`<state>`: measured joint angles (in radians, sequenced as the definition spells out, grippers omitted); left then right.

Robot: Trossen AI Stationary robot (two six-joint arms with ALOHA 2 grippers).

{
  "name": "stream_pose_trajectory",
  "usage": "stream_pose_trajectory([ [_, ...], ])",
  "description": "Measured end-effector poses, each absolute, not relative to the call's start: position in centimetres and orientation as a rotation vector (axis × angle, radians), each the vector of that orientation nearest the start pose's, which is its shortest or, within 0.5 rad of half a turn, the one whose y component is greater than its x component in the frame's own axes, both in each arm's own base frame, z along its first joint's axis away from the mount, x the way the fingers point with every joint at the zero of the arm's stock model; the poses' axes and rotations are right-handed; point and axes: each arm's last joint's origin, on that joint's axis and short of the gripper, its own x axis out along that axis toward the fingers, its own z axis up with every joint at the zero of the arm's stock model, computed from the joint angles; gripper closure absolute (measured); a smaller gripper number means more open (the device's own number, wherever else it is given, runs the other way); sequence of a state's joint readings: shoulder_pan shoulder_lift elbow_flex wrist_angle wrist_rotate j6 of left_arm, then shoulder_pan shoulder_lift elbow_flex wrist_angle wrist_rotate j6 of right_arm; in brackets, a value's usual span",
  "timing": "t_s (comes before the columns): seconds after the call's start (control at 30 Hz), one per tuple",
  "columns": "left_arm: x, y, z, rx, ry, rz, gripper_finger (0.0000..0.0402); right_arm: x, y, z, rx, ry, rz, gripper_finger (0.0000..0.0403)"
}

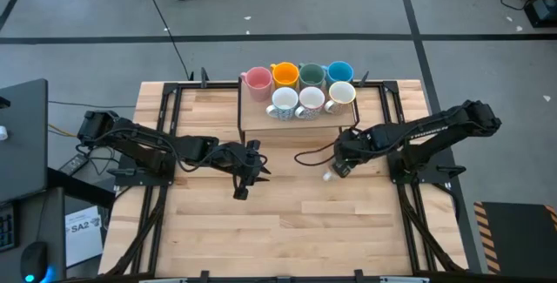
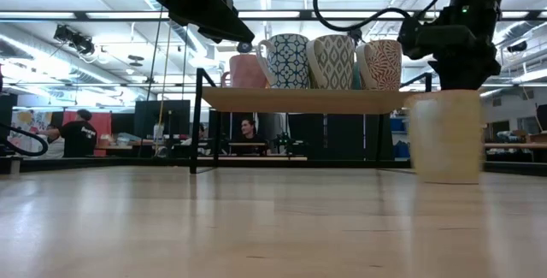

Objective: Place coffee mugs
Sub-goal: Put the white-yellow mug on the shelf

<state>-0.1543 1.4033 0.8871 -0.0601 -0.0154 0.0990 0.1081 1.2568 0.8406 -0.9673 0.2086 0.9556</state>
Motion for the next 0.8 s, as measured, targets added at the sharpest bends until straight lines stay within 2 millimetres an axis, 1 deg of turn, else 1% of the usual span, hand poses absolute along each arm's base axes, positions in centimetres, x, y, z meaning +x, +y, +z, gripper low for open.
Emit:
stream_pose_trajectory([
  [0.07, 29.6, -4.6, 24.2, 0.145, 0.567, -0.164, 0.0296, 20.5, 1.6, 21.7, 0.618, 1.171, -0.732, 0.0381],
  [0.17, 29.6, -4.6, 24.3, 0.145, 0.563, -0.163, 0.0296, 20.7, 1.6, 21.7, 0.698, 1.125, -0.774, 0.0382],
  [0.27, 29.8, -4.6, 24.4, 0.134, 0.542, -0.161, 0.0296, 21.4, 1.7, 21.8, 0.8, 1.036, -0.79, 0.038],
  [0.4, 30.5, -4.7, 24.9, 0.102, 0.45, -0.152, 0.0296, 22.1, 1.8, 22.0, 0.894, 0.945, -0.792, 0.0376],
  [0.47, 31.2, -4.8, 24.9, 0.096, 0.39, -0.151, 0.0296, 22.3, 1.8, 22.1, 0.922, 0.919, -0.789, 0.0378],
  [0.63, 32.8, -5.2, 23.7, 0.093, 0.336, -0.152, 0.0296, 22.4, 1.8, 22.1, 0.931, 0.909, -0.787, 0.0379],
  [0.8, 33.8, -5.3, 21.7, 0.095, 0.362, -0.153, 0.0296, 22.5, 1.8, 22.2, 0.934, 0.905, -0.783, 0.0376],
])
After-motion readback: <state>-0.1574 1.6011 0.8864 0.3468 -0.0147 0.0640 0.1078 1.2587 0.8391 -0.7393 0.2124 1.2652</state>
